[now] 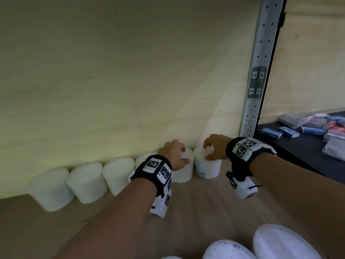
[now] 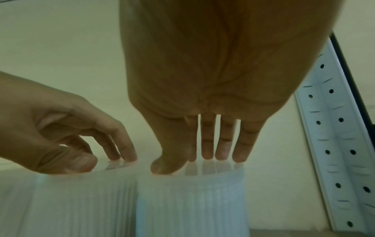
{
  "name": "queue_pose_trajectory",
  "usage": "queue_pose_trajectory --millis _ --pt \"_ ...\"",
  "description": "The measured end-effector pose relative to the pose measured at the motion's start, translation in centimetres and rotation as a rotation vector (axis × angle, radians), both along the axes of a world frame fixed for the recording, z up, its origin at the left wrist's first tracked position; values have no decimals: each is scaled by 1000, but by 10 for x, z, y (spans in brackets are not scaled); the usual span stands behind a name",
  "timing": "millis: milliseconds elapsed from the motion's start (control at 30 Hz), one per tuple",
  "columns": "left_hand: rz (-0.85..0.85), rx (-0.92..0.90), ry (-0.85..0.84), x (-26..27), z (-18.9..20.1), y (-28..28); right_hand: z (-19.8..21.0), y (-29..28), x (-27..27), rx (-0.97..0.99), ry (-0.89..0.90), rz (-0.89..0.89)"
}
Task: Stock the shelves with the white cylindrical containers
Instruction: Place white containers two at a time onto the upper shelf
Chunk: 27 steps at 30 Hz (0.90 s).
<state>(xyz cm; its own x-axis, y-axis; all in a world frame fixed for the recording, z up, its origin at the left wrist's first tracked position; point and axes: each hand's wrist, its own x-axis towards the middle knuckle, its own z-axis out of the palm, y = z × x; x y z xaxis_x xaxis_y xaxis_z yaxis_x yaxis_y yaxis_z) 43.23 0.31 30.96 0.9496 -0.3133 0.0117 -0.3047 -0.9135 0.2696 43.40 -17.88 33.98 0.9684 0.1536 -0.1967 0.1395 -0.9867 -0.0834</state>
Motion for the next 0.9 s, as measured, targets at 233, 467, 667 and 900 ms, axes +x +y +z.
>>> queue_pose_trajectory --millis 233,467,667,900 --pt "2 -2 -6 0 -1 0 7 0 3 68 50 54" --pt "0 8 -5 -2 0 -1 4 9 5 -6 -8 -49" --pt "2 4 -10 -2 -1 -1 -4 7 4 22 -8 -67" --pt "15 -1 -6 -1 -1 -1 -1 4 2 21 17 -15"
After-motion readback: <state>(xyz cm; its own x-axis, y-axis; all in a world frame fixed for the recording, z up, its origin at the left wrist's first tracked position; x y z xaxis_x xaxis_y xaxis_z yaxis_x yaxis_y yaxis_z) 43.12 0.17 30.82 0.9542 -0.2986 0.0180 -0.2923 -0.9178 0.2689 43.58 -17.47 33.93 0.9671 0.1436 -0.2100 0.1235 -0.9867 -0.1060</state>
